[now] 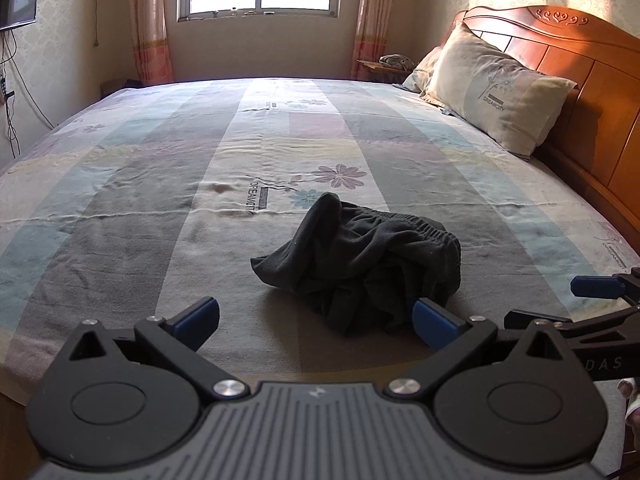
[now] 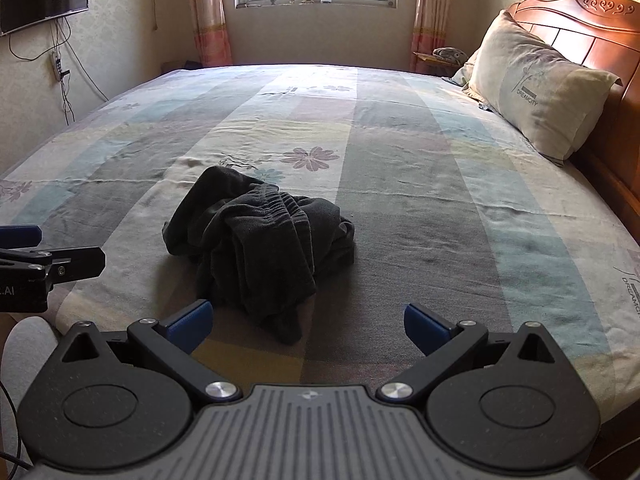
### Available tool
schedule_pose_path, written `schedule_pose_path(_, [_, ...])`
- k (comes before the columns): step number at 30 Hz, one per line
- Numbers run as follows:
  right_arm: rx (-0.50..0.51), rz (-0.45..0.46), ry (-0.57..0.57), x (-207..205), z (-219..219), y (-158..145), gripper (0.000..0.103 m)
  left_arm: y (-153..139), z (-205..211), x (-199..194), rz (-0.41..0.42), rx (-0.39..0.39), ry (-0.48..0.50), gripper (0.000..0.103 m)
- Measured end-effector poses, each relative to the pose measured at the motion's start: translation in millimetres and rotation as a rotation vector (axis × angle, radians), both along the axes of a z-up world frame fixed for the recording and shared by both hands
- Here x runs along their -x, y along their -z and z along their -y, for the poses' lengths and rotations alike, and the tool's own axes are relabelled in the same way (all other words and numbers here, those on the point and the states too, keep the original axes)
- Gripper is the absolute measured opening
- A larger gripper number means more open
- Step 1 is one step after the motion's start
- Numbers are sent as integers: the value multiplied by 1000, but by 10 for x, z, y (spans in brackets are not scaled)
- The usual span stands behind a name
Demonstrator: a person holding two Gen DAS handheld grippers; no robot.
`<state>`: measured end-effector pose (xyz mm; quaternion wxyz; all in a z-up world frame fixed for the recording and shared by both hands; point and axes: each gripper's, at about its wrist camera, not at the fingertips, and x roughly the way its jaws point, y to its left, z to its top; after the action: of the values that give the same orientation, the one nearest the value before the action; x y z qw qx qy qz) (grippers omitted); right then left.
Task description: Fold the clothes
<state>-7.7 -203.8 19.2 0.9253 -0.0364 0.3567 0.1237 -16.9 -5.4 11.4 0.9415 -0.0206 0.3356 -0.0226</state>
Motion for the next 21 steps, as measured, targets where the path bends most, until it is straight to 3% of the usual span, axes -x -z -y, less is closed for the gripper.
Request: schedule_pose_path(21, [-10, -15, -10, -28, -6, 16, 103, -9, 46, -15, -1, -11, 18, 102])
